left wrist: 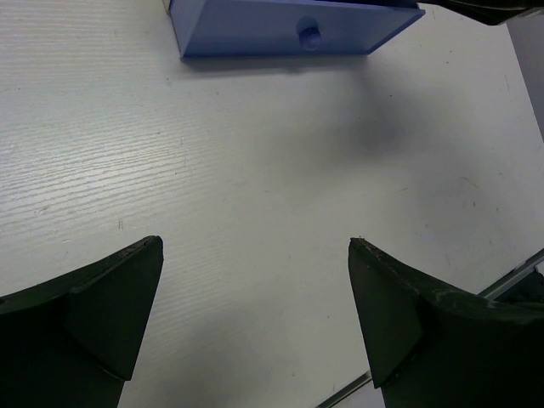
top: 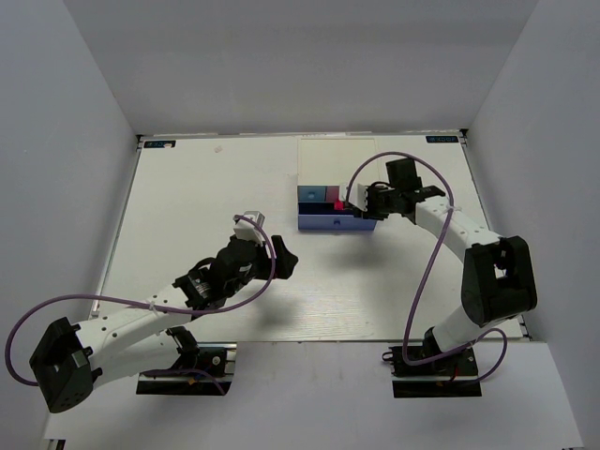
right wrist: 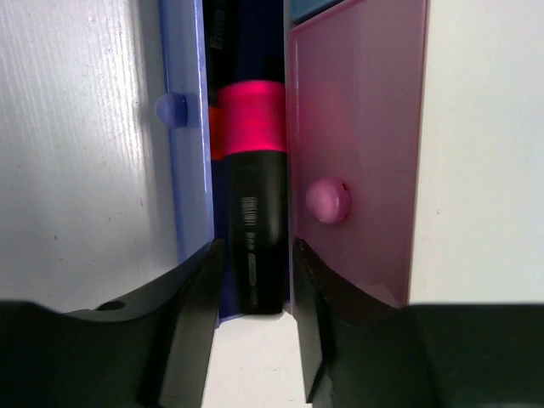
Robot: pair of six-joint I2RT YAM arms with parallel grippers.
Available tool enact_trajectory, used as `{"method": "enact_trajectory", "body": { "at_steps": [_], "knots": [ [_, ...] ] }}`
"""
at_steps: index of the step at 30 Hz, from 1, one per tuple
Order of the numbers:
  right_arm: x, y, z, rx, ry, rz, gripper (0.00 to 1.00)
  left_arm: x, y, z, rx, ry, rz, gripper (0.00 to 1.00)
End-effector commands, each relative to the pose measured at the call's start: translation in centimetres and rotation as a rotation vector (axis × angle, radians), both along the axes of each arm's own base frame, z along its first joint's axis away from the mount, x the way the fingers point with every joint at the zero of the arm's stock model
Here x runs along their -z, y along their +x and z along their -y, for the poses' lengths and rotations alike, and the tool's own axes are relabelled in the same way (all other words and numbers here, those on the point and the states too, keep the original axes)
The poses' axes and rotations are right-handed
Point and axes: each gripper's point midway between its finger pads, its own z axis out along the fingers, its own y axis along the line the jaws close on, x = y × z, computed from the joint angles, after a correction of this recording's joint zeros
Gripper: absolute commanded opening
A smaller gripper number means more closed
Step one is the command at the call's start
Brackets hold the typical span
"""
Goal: Sort the stationery into containers
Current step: Place the stationery into the container, then close the drawer
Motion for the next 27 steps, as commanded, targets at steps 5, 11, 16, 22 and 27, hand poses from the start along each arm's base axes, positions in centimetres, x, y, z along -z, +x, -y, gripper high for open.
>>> {"method": "enact_trajectory", "body": {
  "at_steps": [5, 11, 16, 22, 27],
  "knots": [
    [-0.1, 0.4, -0.2, 0.022, 0.009, 0.025, 0.52, -1.7, 0.3, 0.3, -0.002, -0.042, 0.031, 0.99],
    [-1.5, -0.2, -0.5, 0.021, 0.055, 0.030, 0.36, -1.8, 0.2, 0.1, -0.002, -0.042, 0.031, 0.99],
    [-1.9, -2.5, -1.4, -0.057, 0.100, -0.030, 0.00, -1.6, 0.1, 0.0, -0.005, -0.049, 0.026, 0.99],
    [1.3, -8.2, -1.9, -0.302, 0.034, -0.265, 0.00, -1.6, 0.1, 0.0, -0.005, -0.049, 0.026, 0.99],
    [2.8, -5.8, -2.4, -0.267, 0.001, -0.233, 0.00, -1.6, 0.1, 0.0, -0.005, -0.049, 0.026, 0.99]
  ]
}}
